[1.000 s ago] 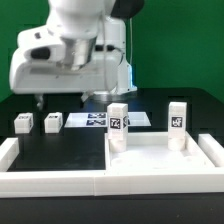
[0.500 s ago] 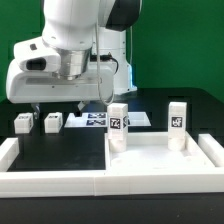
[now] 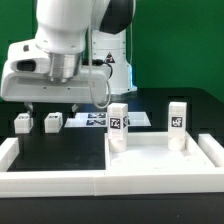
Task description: Assemble square table
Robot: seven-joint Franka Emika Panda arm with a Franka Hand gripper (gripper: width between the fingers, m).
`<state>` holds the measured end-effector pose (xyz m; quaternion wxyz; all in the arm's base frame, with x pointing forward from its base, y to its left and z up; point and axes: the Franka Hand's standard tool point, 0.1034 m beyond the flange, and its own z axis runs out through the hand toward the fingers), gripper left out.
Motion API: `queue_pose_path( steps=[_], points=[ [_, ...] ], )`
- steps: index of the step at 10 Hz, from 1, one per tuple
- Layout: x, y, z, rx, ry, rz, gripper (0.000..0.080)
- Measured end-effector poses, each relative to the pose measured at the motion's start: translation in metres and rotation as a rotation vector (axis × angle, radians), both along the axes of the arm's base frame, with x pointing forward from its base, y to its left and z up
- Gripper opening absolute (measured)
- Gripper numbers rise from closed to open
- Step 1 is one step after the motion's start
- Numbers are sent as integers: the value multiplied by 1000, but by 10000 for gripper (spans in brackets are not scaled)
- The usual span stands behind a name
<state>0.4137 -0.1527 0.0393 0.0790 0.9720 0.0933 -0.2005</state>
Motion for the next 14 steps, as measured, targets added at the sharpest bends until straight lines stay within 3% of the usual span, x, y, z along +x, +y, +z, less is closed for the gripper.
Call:
queue_pose_path(
  steps=[2, 5, 7, 8, 11, 14],
  points=[
    [-13, -4, -8, 32, 29, -37, 648],
    [-11, 1, -9, 33, 43, -19, 648],
    [-14, 4, -10, 11, 157, -22, 648],
    [-17, 0, -17, -4, 230, -27, 648],
    [-34, -3, -20, -41, 467, -63, 648],
    [-34, -1, -22, -41, 476, -55, 648]
  ],
)
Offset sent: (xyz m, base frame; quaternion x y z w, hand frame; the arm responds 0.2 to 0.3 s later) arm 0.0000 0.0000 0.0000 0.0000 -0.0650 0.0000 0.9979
